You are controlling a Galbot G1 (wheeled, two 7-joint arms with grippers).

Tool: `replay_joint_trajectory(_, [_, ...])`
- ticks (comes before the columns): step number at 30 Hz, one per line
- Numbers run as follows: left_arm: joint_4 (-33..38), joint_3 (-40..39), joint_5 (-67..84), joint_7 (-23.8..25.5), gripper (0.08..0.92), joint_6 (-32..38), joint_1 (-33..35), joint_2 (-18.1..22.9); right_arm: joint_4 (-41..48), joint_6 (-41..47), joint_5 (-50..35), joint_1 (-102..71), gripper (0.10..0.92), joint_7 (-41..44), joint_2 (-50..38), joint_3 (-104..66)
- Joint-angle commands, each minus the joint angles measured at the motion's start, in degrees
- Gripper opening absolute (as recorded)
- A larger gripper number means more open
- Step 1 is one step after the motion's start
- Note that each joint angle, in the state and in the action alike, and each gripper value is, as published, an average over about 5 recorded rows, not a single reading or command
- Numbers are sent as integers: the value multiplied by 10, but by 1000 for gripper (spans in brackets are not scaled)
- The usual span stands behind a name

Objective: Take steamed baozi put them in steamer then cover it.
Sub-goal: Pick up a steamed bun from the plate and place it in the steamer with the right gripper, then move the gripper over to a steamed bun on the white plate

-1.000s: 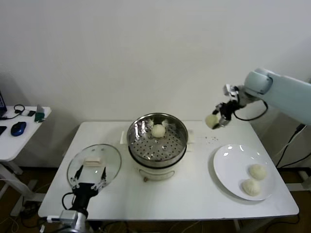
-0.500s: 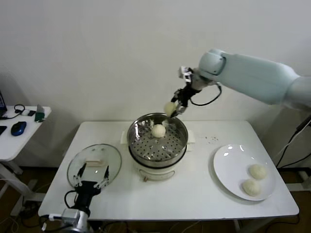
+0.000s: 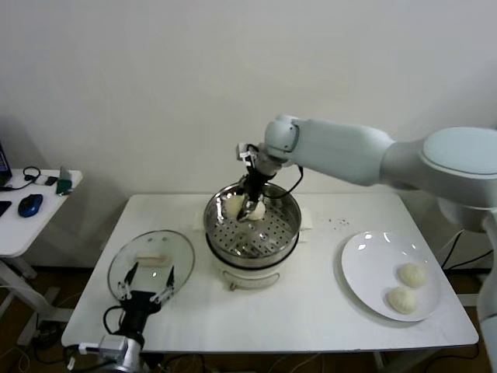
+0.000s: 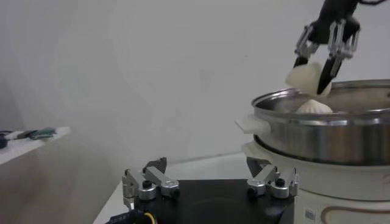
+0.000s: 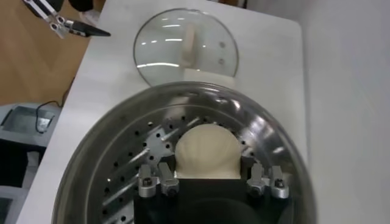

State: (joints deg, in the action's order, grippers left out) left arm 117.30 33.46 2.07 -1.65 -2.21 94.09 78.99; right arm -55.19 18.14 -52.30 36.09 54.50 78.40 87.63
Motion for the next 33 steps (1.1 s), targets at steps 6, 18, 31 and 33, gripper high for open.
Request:
replay_joint_trajectory(6, [-6, 0, 2, 0, 823, 4, 2, 2, 19, 3, 13, -53, 666, -8, 45, 9])
replay_joint_trajectory(18, [-7, -1, 2, -1, 823, 6, 2, 7, 35, -1, 36, -51, 769, 1, 50, 12])
replay_joint_trajectory(31, [-9, -1, 1, -2, 823, 7, 3, 11, -36, -19, 67, 30, 823, 27, -43, 5])
replay_joint_trajectory(33, [-9, -1, 1, -2, 823, 8, 4, 11, -71, -27, 69, 62, 823, 36, -85, 11])
